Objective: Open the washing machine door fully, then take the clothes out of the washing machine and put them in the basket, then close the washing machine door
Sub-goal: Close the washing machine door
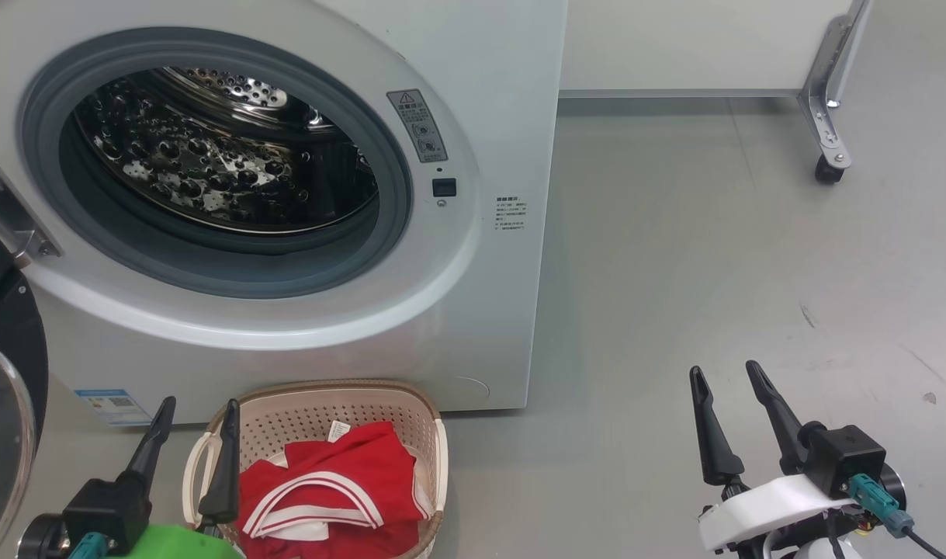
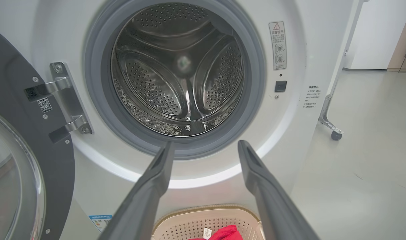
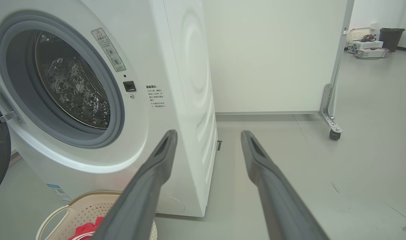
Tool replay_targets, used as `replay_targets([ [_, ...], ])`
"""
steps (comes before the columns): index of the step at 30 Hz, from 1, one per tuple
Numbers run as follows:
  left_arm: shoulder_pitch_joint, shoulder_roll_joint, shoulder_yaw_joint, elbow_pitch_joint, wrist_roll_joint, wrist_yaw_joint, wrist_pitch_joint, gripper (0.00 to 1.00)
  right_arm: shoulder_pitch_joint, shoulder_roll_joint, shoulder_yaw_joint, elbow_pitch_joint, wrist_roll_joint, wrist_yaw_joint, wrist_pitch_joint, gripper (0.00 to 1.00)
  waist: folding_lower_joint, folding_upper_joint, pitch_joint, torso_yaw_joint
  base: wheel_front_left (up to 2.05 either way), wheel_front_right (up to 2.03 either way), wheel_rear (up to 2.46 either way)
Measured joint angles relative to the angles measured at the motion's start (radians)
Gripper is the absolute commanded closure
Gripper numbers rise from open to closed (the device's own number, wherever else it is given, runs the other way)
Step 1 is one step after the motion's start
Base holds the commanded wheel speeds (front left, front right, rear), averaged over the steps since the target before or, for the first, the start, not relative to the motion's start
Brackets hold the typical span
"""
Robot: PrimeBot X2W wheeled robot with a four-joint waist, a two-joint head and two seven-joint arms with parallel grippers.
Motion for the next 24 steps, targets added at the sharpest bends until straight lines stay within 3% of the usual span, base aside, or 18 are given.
replay_targets([
  [24, 0.017, -0.009, 0.001, -0.014, 0.004, 0.000, 0.000, 0.00, 0.012, 0.003, -0.009, 0.000, -0.004, 0.009, 0.000, 0.00, 0.0000, 0.0000, 0.003, 0.001, -0.19, 0.19, -0.01],
])
